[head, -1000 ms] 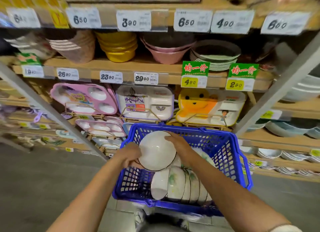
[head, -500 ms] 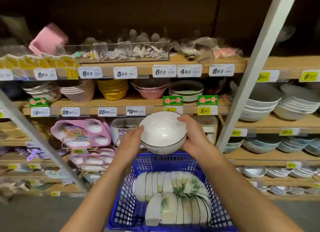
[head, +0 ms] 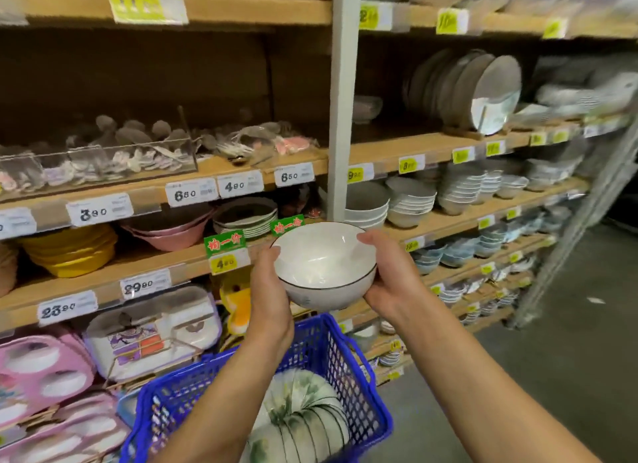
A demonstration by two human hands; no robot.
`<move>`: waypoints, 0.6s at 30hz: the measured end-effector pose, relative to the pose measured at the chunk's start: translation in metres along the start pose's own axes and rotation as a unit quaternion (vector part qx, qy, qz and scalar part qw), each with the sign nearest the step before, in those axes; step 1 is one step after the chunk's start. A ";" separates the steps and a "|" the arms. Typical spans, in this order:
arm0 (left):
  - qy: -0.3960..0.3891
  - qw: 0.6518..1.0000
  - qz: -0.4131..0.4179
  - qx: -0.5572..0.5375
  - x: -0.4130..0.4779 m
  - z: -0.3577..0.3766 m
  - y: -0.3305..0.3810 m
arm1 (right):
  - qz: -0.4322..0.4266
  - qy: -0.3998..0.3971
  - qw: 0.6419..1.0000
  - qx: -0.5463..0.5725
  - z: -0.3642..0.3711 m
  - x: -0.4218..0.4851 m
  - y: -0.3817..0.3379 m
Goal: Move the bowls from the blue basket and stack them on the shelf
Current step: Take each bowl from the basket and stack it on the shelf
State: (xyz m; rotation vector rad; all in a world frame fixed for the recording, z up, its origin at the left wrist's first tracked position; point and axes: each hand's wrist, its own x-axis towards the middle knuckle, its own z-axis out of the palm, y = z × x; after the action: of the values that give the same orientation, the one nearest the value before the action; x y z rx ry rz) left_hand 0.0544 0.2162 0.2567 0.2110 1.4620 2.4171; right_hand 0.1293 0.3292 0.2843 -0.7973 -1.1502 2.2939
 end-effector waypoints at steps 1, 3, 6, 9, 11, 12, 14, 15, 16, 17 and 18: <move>-0.010 1.000 0.000 0.000 -0.002 0.015 -0.005 | -0.011 0.007 1.000 0.002 -0.012 0.000 -0.009; -0.027 1.000 -0.012 -0.003 -0.005 0.045 -0.015 | -0.026 0.024 0.999 0.004 -0.036 0.003 -0.029; -0.047 0.999 -0.027 0.005 -0.009 0.096 -0.032 | -0.034 0.038 0.999 0.012 -0.079 0.010 -0.059; -0.070 0.997 -0.022 0.008 -0.012 0.151 -0.050 | -0.050 0.042 0.998 0.013 -0.124 0.019 -0.094; -0.084 0.996 -0.027 0.008 -0.016 0.189 -0.063 | -0.069 0.041 0.997 0.017 -0.153 0.025 -0.119; -0.089 0.995 -0.034 0.009 -0.017 0.206 -0.068 | -0.075 0.038 0.996 0.015 -0.167 0.028 -0.132; -0.097 0.994 -0.042 0.016 -0.019 0.238 -0.079 | -0.084 0.031 0.996 0.003 -0.191 0.034 -0.157; -0.099 0.994 -0.038 0.018 -0.019 0.253 -0.084 | -0.089 0.029 0.996 -0.004 -0.201 0.038 -0.169; -0.100 0.994 -0.031 0.019 -0.018 0.266 -0.088 | -0.095 0.027 0.995 -0.011 -0.211 0.043 -0.180; -0.101 0.994 -0.024 0.020 -0.017 0.278 -0.092 | -0.098 0.026 0.995 -0.014 -0.219 0.048 -0.189; -0.103 0.994 -0.020 0.023 -0.016 0.289 -0.095 | -0.098 0.024 0.995 -0.014 -0.226 0.053 -0.198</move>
State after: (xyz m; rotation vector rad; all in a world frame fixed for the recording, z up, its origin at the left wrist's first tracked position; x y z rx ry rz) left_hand 0.1679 0.4941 0.3093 0.4249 1.4159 2.2555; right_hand 0.2684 0.5984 0.3220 -0.7105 -1.1870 2.0914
